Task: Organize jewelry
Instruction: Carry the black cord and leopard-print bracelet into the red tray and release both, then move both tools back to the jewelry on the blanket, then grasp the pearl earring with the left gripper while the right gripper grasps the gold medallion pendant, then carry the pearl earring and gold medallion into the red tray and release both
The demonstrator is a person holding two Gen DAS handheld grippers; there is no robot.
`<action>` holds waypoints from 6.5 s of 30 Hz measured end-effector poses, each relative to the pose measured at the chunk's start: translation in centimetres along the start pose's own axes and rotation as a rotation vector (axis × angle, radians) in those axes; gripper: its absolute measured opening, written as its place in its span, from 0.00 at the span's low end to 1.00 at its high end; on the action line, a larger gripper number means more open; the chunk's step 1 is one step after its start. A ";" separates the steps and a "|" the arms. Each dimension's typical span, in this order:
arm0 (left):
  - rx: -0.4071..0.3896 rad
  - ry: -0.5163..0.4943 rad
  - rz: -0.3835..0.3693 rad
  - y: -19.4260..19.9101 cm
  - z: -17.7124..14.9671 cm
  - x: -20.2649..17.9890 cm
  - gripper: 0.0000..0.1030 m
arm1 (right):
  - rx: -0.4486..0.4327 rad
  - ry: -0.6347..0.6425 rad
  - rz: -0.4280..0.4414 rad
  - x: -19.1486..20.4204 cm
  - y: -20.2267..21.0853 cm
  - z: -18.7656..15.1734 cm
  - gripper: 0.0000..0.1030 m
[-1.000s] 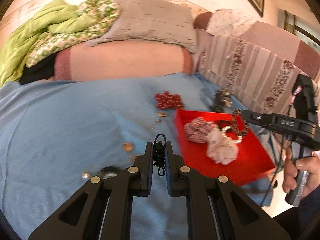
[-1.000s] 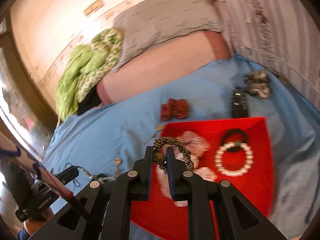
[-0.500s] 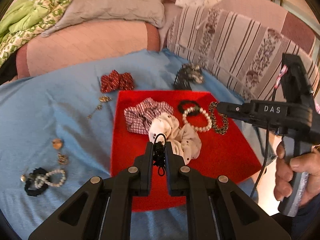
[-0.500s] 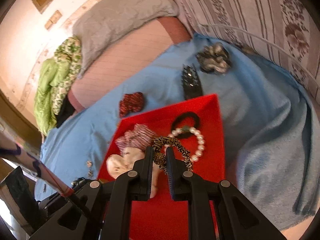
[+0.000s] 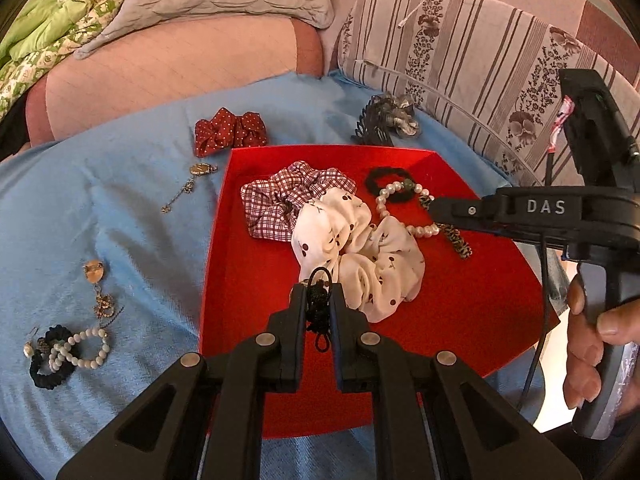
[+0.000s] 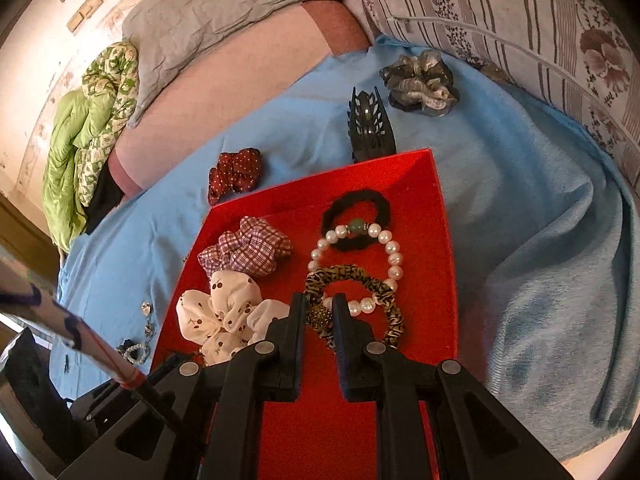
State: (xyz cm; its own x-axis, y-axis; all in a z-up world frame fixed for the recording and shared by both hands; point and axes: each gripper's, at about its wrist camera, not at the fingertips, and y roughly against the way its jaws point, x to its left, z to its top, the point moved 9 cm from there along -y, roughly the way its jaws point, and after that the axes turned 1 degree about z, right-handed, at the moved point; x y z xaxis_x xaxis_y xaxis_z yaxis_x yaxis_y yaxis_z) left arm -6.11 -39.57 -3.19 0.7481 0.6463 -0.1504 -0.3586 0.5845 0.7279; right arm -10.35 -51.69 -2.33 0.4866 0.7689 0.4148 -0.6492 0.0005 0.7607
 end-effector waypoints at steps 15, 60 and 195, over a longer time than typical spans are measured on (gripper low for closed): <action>-0.022 0.005 0.002 0.8 0.4 0.3 0.22 | -0.024 -0.034 0.018 0.2 0.4 0.5 0.16; -0.098 0.322 0.152 11.8 -2.5 21.7 0.35 | -0.074 0.174 0.096 11.1 -0.4 -0.4 0.17; -0.135 0.118 0.350 10.8 -1.7 23.8 0.11 | -0.124 0.460 0.312 28.6 -2.8 -4.5 0.21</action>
State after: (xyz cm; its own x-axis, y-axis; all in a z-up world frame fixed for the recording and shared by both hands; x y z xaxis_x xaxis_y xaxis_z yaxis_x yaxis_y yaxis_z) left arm 6.85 -17.01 -0.07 0.5008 0.8655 0.0100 -0.6572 0.3727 0.6551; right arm 2.77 -26.77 5.12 -0.0262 0.9440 0.3289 -0.7984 -0.2178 0.5614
